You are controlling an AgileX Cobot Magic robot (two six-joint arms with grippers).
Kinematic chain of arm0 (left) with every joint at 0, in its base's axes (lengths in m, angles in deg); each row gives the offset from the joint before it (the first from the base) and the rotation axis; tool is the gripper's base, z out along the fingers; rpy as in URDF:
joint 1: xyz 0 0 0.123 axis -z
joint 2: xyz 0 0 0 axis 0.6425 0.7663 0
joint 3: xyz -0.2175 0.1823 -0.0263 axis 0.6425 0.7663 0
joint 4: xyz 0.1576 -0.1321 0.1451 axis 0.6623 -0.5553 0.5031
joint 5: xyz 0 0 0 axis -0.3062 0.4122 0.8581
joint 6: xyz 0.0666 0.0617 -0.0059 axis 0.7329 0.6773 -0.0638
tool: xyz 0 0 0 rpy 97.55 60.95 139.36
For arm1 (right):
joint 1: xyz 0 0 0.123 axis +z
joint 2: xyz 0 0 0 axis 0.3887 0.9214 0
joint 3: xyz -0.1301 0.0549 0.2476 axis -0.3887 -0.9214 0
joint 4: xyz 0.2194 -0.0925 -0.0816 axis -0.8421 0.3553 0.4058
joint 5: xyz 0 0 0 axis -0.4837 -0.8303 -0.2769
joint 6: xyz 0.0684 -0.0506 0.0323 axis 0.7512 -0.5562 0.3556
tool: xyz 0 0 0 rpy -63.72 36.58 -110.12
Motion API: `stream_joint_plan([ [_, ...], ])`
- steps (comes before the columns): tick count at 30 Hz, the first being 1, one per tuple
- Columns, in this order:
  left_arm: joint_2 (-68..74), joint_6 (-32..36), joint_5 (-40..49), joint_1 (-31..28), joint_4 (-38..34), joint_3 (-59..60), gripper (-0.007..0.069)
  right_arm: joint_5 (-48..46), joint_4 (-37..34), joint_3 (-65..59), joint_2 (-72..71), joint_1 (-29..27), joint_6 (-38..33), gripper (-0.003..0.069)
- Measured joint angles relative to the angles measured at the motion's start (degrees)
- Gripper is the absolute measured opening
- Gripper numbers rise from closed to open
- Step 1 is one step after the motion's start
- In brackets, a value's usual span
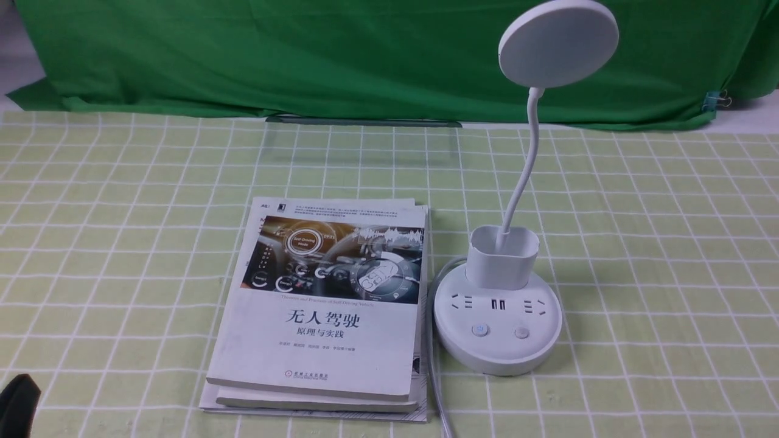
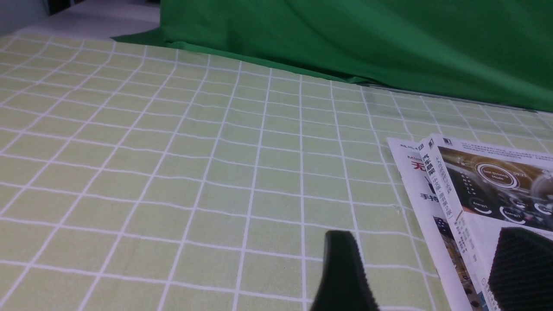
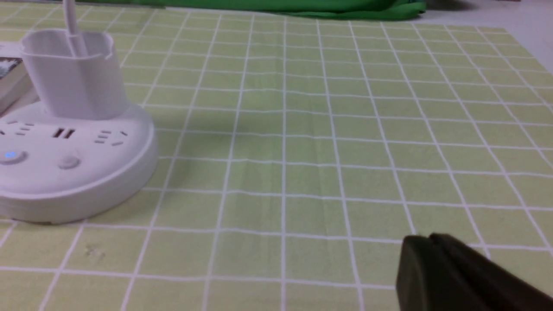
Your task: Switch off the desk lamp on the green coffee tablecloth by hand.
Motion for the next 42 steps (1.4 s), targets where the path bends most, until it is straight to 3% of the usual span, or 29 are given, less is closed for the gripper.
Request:
stream_joint_plan([
  [7, 0.0, 0.0, 0.0, 0.0, 0.0, 0.0, 0.041, 0.0, 0.0, 0.0, 0.0, 4.12, 0.0, 0.0043],
  [42, 0.0, 0.0, 0.0, 0.0, 0.0, 0.0, 0.041, 0.0, 0.0, 0.0, 0.0, 4.24, -0.05, 0.009],
])
